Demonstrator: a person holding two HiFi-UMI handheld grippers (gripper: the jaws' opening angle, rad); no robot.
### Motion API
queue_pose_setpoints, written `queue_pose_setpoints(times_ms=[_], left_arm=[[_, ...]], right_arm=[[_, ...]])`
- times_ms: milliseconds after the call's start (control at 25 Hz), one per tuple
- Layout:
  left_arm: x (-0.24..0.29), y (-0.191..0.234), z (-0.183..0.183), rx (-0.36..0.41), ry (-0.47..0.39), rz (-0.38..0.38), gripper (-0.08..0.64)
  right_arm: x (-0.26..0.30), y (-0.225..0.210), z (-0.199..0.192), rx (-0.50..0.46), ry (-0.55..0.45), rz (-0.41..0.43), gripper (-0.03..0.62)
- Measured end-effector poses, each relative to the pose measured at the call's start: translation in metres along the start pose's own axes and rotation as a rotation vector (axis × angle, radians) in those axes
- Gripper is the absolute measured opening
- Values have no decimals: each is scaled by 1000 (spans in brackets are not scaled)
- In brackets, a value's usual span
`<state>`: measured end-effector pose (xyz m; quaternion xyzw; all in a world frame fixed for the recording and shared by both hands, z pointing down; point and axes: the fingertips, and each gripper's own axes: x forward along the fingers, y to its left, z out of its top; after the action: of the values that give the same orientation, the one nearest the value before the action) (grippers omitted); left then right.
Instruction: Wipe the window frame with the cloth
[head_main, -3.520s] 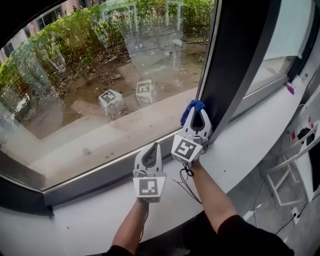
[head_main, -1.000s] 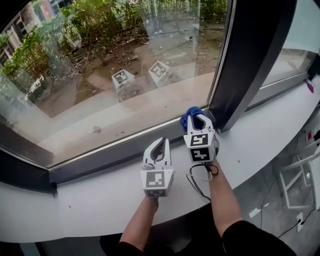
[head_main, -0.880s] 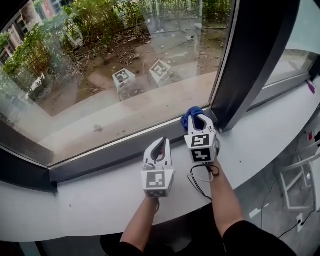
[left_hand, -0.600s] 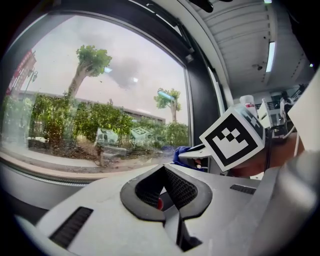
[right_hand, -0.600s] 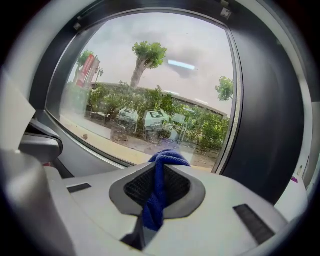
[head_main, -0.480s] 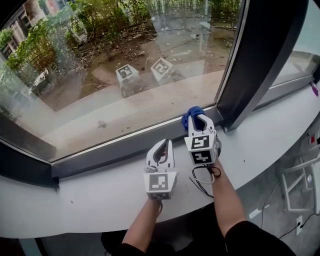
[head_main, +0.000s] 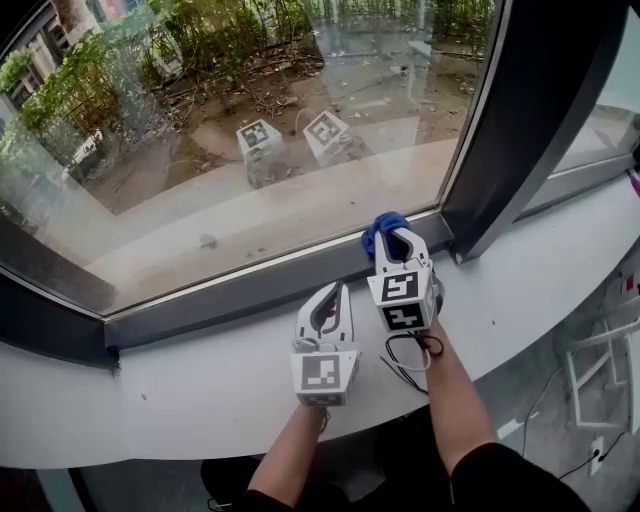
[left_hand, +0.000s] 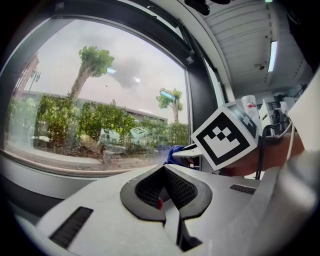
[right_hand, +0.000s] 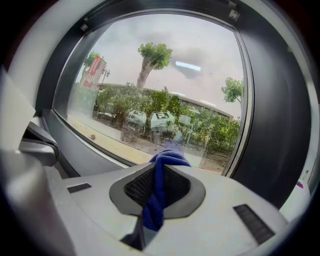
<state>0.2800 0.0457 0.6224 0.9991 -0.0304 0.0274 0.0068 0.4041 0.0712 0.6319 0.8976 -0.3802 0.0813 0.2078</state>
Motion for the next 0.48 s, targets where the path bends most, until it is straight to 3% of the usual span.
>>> queue_pose_setpoints(times_ms=[480], left_arm=[[-10, 9, 0, -3, 2, 30, 5]], right_arm=[[0, 18, 7, -51, -7, 44, 23]])
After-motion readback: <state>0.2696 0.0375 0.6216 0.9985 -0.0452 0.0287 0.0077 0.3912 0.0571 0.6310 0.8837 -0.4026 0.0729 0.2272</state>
